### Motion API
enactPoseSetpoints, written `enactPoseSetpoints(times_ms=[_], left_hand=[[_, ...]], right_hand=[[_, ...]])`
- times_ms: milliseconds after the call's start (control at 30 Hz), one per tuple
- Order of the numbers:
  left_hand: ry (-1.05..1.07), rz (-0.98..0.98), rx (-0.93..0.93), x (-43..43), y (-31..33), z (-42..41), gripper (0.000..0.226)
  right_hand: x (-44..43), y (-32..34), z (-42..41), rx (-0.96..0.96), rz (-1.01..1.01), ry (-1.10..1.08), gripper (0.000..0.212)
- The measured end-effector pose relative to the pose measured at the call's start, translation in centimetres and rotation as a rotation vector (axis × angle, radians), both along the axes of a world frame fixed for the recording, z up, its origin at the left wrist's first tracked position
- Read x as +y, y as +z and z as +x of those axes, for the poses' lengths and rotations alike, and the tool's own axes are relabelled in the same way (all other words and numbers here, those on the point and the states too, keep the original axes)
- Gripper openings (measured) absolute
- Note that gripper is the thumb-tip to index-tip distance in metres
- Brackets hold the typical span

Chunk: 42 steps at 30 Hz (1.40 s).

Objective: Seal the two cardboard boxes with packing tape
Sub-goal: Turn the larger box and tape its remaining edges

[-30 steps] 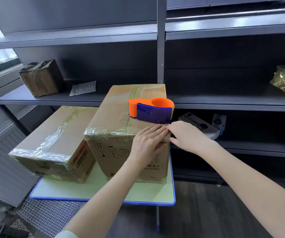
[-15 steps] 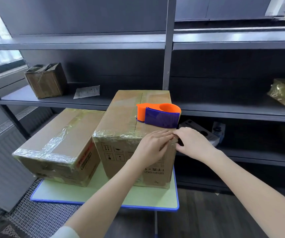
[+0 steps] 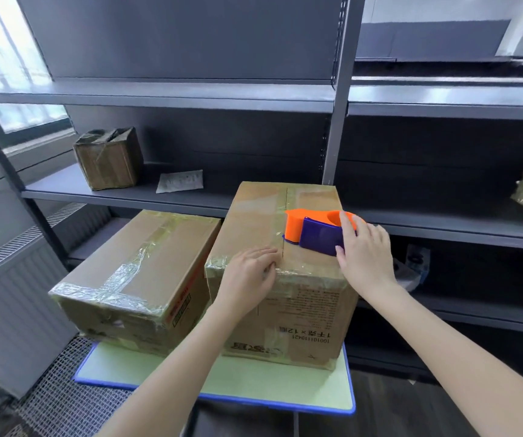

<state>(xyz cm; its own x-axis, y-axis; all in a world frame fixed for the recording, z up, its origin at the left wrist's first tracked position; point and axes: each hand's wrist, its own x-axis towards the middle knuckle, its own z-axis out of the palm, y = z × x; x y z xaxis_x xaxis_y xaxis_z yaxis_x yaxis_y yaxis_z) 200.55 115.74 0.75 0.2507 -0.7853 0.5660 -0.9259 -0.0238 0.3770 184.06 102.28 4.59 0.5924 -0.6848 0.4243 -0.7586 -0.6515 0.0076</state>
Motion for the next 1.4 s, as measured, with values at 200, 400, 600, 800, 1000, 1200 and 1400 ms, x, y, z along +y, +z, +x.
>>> enactPoseSetpoints(times_ms=[200,400,600,800,1000,1200,1400], left_hand=[[-0.041,0.063,-0.100,2.2,-0.6,4.0,0.031],[-0.083,0.055,-0.184,4.0,-0.8,7.2,0.032],[-0.127,-0.110,-0.360,3.7,-1.9,7.8,0.027],[-0.141,-0.097,-0.310,3.7,-2.4,7.9,0.031],[-0.141,0.105,-0.192,4.4,-1.8,8.0,0.034],[-0.082,0.179,0.121,6.6,-0.8,7.8,0.038],[0.060,0.174,-0.057,9.3,1.0,6.2,0.045]], right_hand=[[0.1,-0.5,2.4,-0.163,0.131,-0.072,0.053],[0.5,-0.8,5.8,-0.243,0.167,-0.105,0.058],[0.2,-1.0,6.4,-0.165,0.101,-0.147,0.060],[1.3,-1.1,5.9,0.022,0.066,-0.184,0.073],[3.8,-1.0,5.5,0.058,0.158,-0.166,0.063],[6.8,-0.6,5.2,0.003,0.290,0.007,0.059],[10.0,-0.4,3.8,0.033,0.452,0.268,0.061]])
